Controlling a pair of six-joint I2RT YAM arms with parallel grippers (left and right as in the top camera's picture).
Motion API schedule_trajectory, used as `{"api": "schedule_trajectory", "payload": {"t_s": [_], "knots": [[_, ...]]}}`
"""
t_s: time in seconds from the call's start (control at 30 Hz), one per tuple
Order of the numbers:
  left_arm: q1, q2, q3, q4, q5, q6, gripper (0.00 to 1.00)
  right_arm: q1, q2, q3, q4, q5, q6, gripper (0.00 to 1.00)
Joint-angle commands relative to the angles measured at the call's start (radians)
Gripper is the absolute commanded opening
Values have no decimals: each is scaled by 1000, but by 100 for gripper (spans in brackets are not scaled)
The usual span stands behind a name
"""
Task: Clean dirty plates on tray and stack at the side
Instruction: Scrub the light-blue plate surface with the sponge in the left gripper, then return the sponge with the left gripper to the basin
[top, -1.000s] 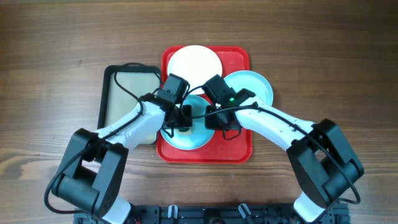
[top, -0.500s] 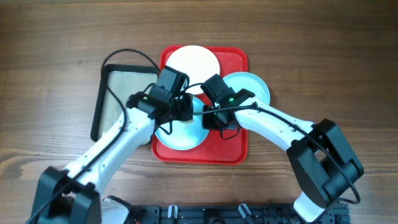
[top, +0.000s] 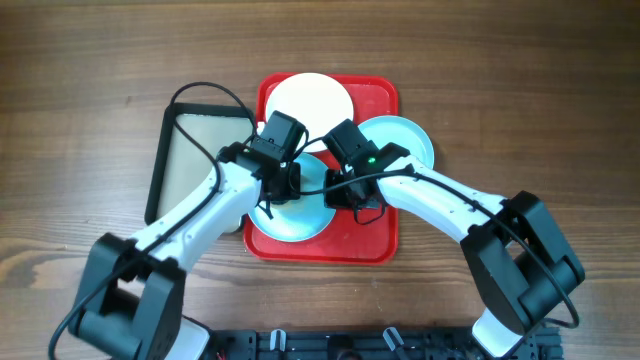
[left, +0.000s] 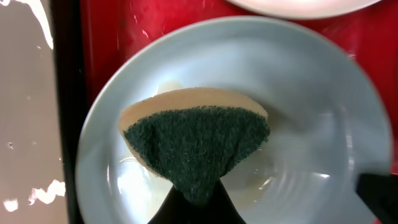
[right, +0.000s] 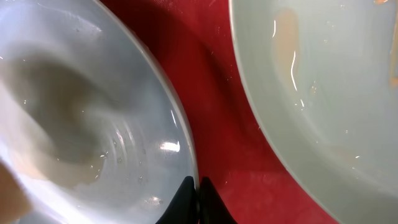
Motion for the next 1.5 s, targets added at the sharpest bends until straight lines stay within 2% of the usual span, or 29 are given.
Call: {"api": "schedule_trajectory", "payload": {"t_s": [0.0,0.13,0.4,0.63,0.77,0.97,1.07,1.17,1.27,1.3,1.33,1.47], "knots": [[-5,66,-3,9,-35,12,4,14,23,11,0,-35,-19,4],[-5,110,-3,13,-46,3,4,14,23,11,0,-35,-19,5],[-7,183,-3,121,311,1,4,14,23,11,3,-35,-18,4],[-4,185,0,130,559,9,4,14,23,11,3,-35,-19,5],[19,127,12,130,539,16,4,14,23,11,2,-35,-19,4],[100,-24,19,76,171,36,4,14,23,11,2,-35,-19,4],[155,-33,19,40,91,36,4,14,23,11,2,-35,-19,4],[209,-33,19,27,110,35,4,14,23,11,2,-35,-18,4],[257,-33,19,34,231,40,4,14,23,11,-2,-35,-18,5],[285,-33,20,34,291,73,4,14,23,11,-3,-36,-18,11],[309,-33,20,34,327,93,4,13,23,11,-5,-36,-19,25],[410,-39,20,33,415,142,4,-2,7,56,-76,-66,-65,29]]}}
